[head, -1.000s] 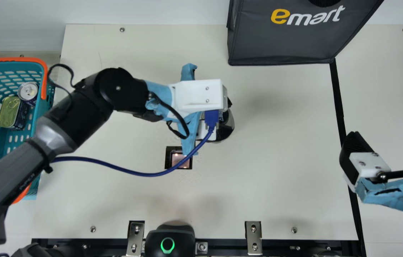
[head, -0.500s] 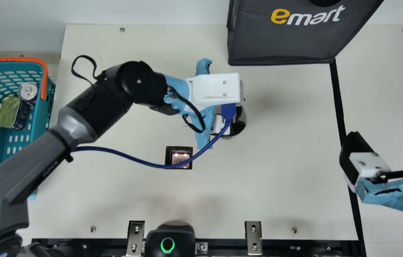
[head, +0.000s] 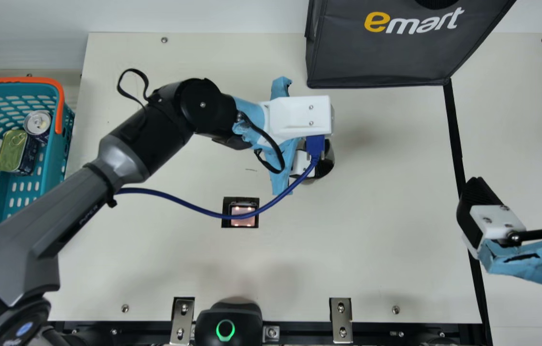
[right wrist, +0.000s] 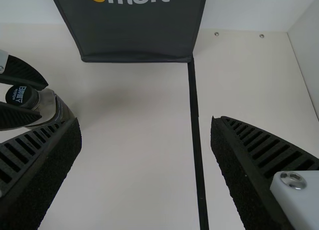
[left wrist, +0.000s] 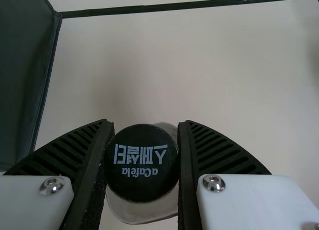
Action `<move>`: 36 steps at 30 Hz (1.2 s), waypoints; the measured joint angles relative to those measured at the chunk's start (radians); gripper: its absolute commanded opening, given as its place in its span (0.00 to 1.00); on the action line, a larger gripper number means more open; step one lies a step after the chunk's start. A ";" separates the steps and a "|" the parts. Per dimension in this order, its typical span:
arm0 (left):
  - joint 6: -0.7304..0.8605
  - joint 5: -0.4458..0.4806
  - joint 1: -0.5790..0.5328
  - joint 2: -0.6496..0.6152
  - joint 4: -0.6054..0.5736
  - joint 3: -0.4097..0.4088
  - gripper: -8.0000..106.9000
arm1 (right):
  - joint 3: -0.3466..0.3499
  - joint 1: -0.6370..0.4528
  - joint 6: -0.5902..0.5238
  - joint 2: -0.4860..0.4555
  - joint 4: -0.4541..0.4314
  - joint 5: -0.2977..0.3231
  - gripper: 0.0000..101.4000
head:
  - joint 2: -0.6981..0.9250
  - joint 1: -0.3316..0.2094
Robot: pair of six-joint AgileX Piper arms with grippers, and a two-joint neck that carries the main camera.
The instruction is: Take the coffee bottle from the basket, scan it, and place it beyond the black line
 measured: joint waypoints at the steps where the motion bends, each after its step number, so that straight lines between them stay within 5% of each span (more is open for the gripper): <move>1: 0.000 -0.002 -0.002 0.002 0.002 0.000 0.16 | 0.000 0.000 0.000 0.000 0.000 0.001 0.90 | 0.000 0.000; 3: -0.005 -0.004 -0.002 0.009 0.005 -0.004 0.16 | 0.000 0.000 0.000 0.000 0.000 0.001 0.90 | 0.000 0.000; 27: -0.053 -0.023 -0.004 0.022 0.011 -0.020 0.85 | 0.000 0.000 0.000 0.000 0.000 0.001 0.90 | 0.000 0.000; 36: -0.082 -0.028 -0.004 0.011 0.011 -0.017 0.85 | 0.000 0.000 0.000 0.000 0.000 0.001 0.90 | 0.000 0.000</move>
